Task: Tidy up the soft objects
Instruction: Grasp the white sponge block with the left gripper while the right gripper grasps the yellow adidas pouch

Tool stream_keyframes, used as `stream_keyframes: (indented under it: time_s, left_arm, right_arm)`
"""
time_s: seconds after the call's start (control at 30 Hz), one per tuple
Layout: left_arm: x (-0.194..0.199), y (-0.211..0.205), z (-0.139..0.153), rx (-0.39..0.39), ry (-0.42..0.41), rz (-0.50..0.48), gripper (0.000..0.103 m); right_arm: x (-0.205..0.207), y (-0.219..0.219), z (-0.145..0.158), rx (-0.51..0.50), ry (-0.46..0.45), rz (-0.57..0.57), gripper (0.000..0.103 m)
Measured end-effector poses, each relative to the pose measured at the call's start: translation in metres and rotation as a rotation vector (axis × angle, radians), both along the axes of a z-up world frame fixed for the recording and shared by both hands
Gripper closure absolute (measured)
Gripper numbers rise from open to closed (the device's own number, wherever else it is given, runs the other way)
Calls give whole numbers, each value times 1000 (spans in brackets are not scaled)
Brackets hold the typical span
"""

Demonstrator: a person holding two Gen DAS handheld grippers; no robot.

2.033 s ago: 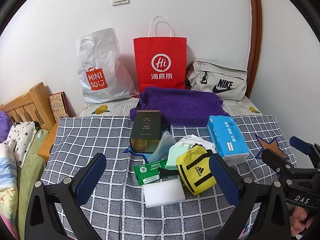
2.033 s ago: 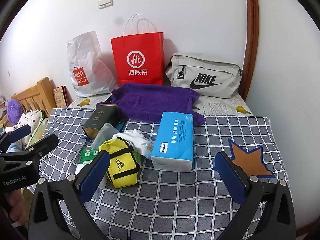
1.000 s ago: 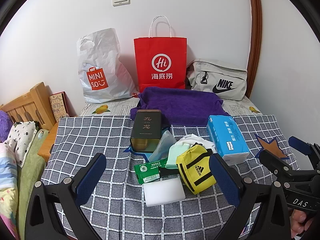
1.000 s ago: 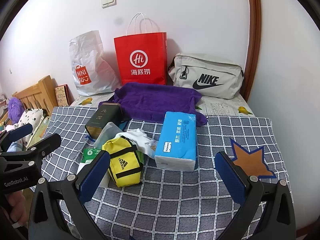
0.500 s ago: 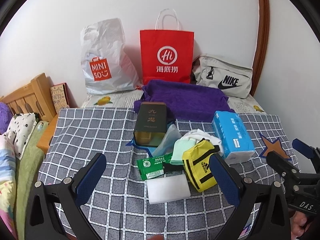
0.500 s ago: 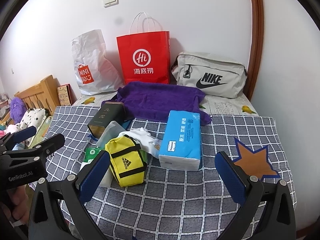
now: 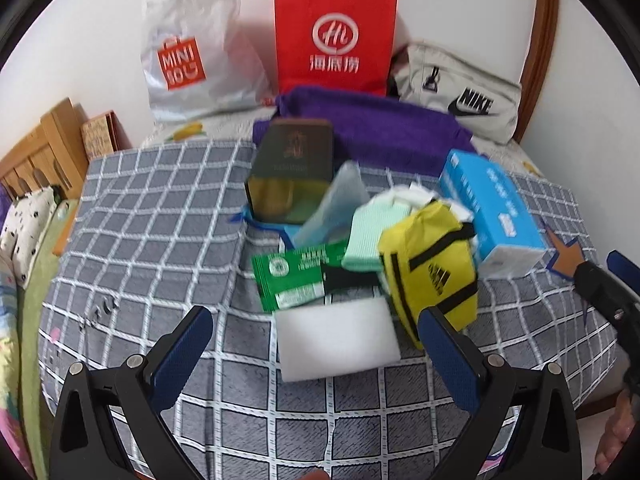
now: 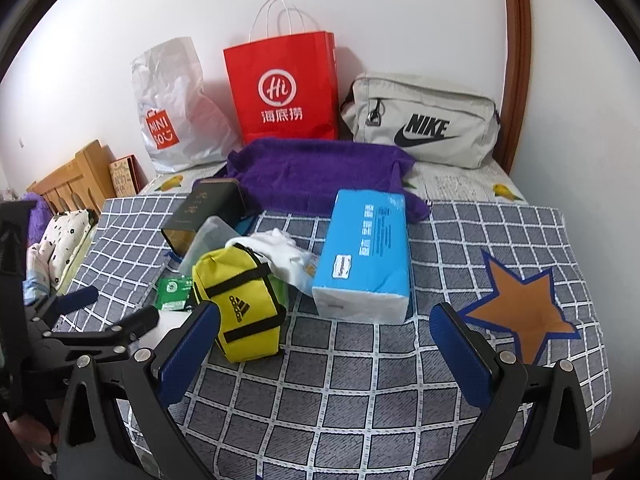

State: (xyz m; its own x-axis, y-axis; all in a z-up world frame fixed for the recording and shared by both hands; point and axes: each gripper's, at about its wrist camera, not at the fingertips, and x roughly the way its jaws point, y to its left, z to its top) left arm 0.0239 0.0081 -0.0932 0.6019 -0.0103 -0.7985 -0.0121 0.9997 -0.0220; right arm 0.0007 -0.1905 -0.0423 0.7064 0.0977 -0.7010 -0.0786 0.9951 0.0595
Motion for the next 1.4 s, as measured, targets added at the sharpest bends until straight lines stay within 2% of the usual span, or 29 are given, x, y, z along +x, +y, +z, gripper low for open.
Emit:
stream_keyframes:
  time_s: [0.43, 0.5, 0.53, 0.57, 0.6, 0.87, 1.0, 1.17, 1.4]
  left_arm:
    - [21, -12, -53, 15, 123, -5, 0]
    - [23, -9, -58, 6, 128, 1, 3]
    - [23, -7, -59, -16, 125, -7, 8]
    - [23, -5, -58, -42, 119, -18, 16]
    - [22, -3, -57, -72, 108, -28, 20]
    - [15, 16, -40, -84, 51, -17, 19]
    - [14, 33, -35, -61, 34, 18, 19]
    - [17, 50, -34, -55, 29, 49, 19]
    - [24, 66, -40, -99, 45, 67, 19]
  right_arm:
    - [16, -7, -29, 18, 68, 2, 0]
    - [18, -6, -32, 16, 75, 4, 0]
    - [19, -6, -34, 14, 79, 6, 0]
    - [20, -5, -35, 11, 85, 8, 0]
    - [20, -4, -36, 10, 89, 12, 0]
    - [30, 20, -47, 44, 115, 115, 1]
    - [37, 38, -55, 50, 126, 176, 1]
    - [45, 62, -67, 40, 111, 228, 1]
    - [60, 82, -85, 14, 155, 254, 1]
